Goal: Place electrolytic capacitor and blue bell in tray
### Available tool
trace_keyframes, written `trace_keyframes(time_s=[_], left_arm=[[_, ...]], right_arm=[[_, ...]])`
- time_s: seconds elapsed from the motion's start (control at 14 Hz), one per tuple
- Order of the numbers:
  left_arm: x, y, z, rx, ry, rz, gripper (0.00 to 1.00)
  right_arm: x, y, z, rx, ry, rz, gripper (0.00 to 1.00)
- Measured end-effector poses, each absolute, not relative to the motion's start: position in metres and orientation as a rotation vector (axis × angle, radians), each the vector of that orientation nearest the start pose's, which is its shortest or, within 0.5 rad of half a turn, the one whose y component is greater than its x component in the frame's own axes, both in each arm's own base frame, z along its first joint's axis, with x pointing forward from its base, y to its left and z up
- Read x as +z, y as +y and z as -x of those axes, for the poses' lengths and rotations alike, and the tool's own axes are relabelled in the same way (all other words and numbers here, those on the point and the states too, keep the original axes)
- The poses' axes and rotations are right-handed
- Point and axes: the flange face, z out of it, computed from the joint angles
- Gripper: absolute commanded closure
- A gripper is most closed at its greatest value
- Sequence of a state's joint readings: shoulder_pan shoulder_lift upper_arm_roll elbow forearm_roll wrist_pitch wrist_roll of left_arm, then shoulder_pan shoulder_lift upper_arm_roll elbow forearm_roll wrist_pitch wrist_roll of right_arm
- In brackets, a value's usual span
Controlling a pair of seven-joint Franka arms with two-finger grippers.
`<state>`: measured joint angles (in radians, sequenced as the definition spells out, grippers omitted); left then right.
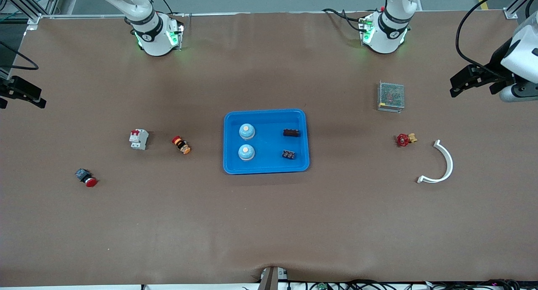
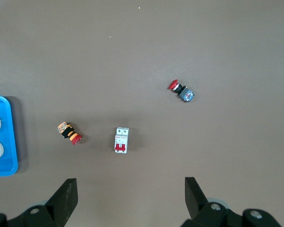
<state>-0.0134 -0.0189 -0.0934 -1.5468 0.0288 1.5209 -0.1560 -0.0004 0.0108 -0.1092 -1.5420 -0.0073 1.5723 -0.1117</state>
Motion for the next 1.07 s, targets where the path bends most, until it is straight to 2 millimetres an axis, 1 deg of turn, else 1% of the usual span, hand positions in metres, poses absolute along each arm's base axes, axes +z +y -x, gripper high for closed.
trace_keyframes(time_s=[0.28,0.64,1.07], left_arm=[[0.6417,-0.0550,-0.5408,0.008,-0.079,3.109,0.00],[0.6491,-0.0551,-0.5407,-0.016,-0.079,3.111,0.00],[0.6497,-0.0563,-0.5406,-0.018,-0.076,3.111,0.00]], right_arm=[[0.6325,-0.0608,-0.5551,-0.030,-0.005,3.152,0.00],[0.6325,-0.0605,-0.5551,-0.030,-0.006,3.152,0.00],[0.6327,-0.0604,-0.5551,-0.030,-0.006,3.152,0.00]])
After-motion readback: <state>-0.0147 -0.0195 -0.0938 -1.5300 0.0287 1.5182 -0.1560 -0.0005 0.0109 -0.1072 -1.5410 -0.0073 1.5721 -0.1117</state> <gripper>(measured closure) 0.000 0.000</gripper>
